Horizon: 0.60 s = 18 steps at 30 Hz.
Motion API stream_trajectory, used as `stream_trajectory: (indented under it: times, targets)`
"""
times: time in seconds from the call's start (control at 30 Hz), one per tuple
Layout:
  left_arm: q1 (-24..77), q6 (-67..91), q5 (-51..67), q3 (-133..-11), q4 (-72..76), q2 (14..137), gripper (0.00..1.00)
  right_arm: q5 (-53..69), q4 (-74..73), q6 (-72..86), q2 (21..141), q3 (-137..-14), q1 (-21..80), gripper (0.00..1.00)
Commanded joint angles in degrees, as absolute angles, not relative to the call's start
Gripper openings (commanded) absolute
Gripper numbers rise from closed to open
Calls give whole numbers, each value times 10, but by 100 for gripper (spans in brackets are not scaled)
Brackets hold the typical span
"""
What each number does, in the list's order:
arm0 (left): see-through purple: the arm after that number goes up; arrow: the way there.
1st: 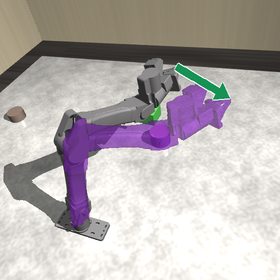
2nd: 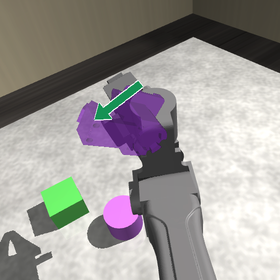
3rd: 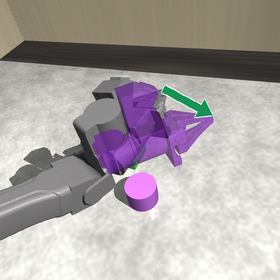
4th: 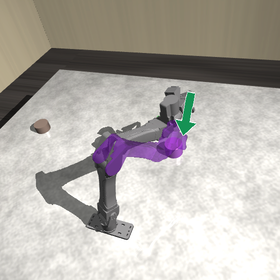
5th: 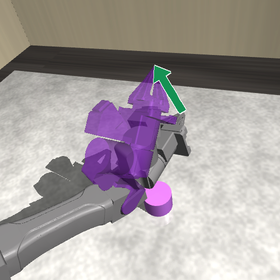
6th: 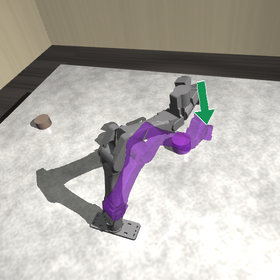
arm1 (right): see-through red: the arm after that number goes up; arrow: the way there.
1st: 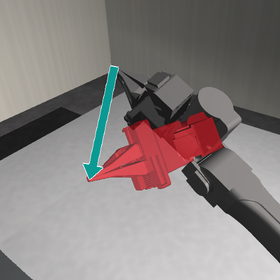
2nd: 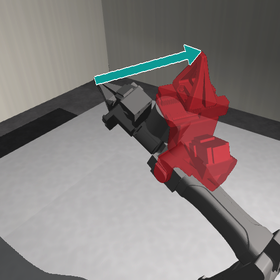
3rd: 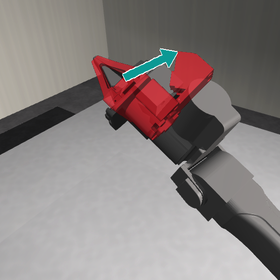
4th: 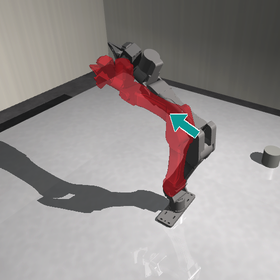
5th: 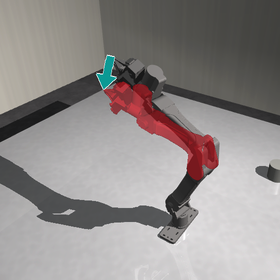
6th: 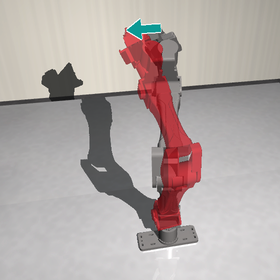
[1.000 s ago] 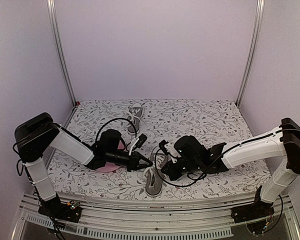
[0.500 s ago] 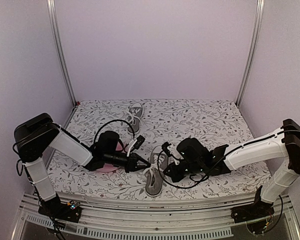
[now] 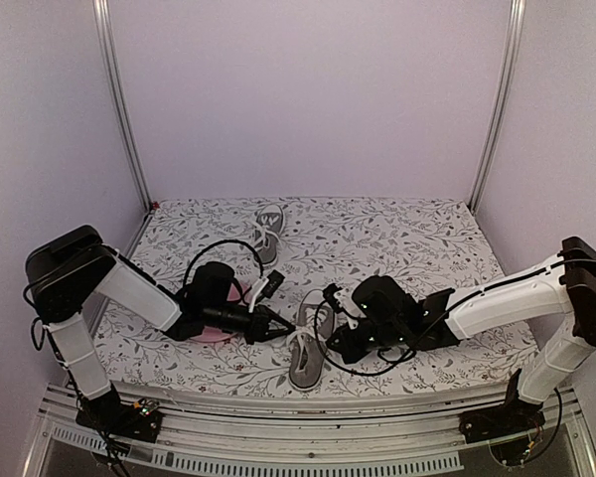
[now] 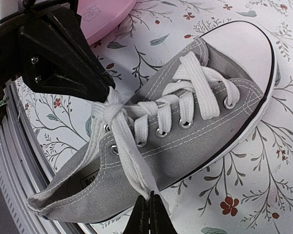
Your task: Tie the shoes
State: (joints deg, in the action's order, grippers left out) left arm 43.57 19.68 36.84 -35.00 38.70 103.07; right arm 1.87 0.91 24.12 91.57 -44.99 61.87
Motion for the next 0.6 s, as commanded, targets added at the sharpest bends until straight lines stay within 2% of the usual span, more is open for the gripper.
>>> stream_trajectory:
  times: [0.0,0.57]
  targets:
    - [423,192,343,-345,375,1016,0,22,-7,249,904,-431,622,2]
    - [413,196,325,-343,365,1017,0,23,-5,262,884,-409,621,2]
